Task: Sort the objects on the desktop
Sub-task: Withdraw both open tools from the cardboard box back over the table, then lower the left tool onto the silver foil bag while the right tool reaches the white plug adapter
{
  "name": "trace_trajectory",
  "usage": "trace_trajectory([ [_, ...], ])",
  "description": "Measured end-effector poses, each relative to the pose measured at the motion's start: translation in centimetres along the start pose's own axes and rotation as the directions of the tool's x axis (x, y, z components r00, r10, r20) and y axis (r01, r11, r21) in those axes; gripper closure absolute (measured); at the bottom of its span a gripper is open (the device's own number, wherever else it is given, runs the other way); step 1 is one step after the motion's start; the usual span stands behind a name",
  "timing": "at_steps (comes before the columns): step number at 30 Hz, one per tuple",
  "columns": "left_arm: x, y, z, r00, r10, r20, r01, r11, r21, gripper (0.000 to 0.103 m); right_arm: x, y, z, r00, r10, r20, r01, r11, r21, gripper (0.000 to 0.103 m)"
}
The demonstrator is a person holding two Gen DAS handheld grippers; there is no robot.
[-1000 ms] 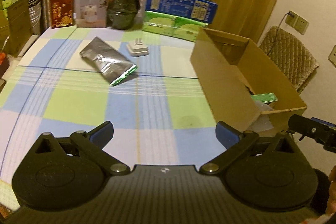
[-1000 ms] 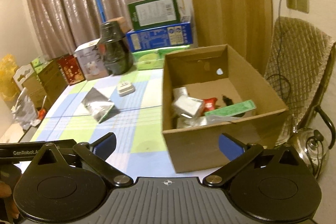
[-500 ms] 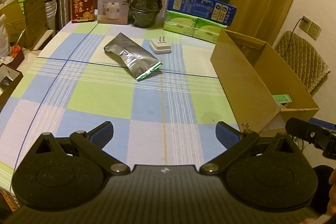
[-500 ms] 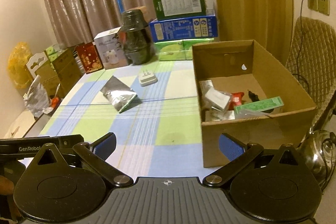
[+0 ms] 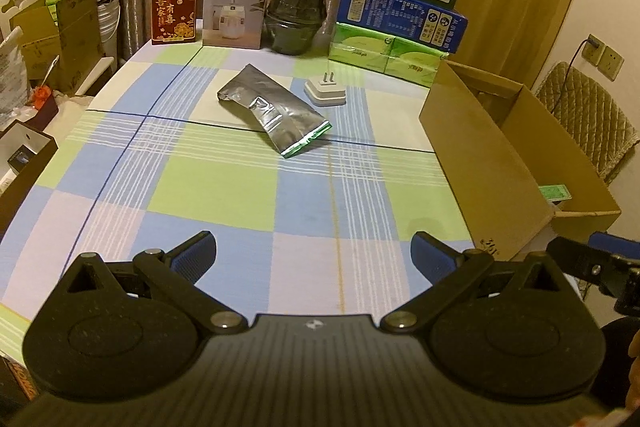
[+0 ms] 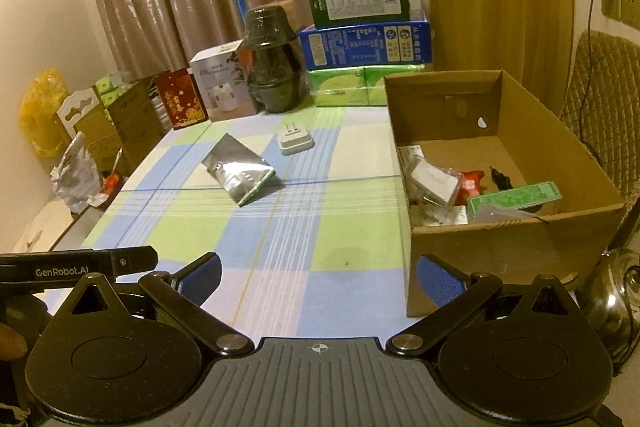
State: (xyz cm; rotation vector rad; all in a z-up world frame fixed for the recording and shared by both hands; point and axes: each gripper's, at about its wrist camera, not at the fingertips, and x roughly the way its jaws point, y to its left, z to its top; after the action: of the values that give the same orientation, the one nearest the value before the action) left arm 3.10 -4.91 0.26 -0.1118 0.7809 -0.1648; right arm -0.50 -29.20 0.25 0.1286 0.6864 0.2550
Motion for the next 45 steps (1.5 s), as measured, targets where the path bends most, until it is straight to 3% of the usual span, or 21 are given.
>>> trace_trajectory([
  [16,2.4,3.8,3.6,0.997,0.073,0.024,-0.074,0.996,0.056,0.001,5.1,2.8,2.0,0.998,0.060,-0.026,-0.063,0.993,-0.103,0.002],
  [29,9.7,6.4,8.6,0.997,0.082,0.014,-0.083,0.995,0.054,0.001,13.8,2.7,5.4,0.997,0.066,-0.029,-0.070,0.982,-0.176,0.003],
  [31,11.1,6.6,9.1,0.996,0.084,0.011,-0.084,0.995,0.053,0.001,15.1,2.6,5.5,0.997,0.066,-0.035,-0.072,0.979,-0.191,0.006],
  [38,15.9,7.4,10.5,0.996,0.084,0.001,-0.084,0.996,0.029,0.001,19.8,2.3,5.9,0.996,0.052,-0.069,-0.064,0.981,-0.183,0.035],
  [45,19.7,7.5,11.3,0.998,0.062,-0.026,-0.063,0.998,-0.005,0.001,23.8,2.6,6.5,0.997,0.037,-0.066,-0.049,0.980,-0.193,0.037],
])
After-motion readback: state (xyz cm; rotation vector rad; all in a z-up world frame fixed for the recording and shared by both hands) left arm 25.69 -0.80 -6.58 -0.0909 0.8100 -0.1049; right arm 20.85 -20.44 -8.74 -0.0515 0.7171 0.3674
